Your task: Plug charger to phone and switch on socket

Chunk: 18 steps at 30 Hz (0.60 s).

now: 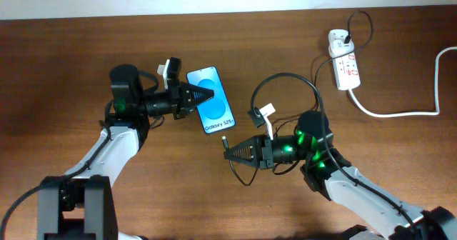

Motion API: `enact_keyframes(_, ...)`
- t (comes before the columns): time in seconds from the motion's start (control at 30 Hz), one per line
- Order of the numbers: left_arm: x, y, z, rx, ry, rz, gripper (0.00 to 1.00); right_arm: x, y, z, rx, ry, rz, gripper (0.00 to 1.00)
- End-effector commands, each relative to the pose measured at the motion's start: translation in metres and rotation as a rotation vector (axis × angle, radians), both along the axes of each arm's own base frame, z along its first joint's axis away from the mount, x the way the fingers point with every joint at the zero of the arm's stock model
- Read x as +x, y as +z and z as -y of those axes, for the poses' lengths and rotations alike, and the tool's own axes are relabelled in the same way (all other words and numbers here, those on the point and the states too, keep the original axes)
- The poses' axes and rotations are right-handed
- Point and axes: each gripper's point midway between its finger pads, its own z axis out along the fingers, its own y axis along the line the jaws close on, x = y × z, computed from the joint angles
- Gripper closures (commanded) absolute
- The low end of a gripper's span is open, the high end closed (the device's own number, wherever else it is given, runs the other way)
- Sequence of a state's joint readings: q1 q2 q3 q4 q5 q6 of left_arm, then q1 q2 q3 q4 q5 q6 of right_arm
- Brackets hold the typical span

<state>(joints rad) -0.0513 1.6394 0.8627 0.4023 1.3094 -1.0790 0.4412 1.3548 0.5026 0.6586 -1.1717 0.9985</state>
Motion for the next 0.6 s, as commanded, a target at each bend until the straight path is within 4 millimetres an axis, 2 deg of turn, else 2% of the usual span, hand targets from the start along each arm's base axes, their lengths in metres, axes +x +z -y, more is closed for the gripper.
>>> enact_keyframes(0.0,-0.0027,0.0061,0.0008,-0.012,-0.027,0.017,1.00,0.0046,-0.0216,-0.0017,-0.046,-0.020,-0.092,0.96)
enact_keyframes(0.17,-0.0027,0.0061,0.0008,-0.012,-0.027,0.017,1.00,0.0052,-0.0283,-0.0024,-0.056,-0.018,-0.105,0.96)
enact_keyframes(0.57,-0.0027,0.0061,0.0008,-0.012,-0.027,0.017,1.00,0.0049,-0.0195,-0.0034,-0.025,-0.001,-0.018,0.96)
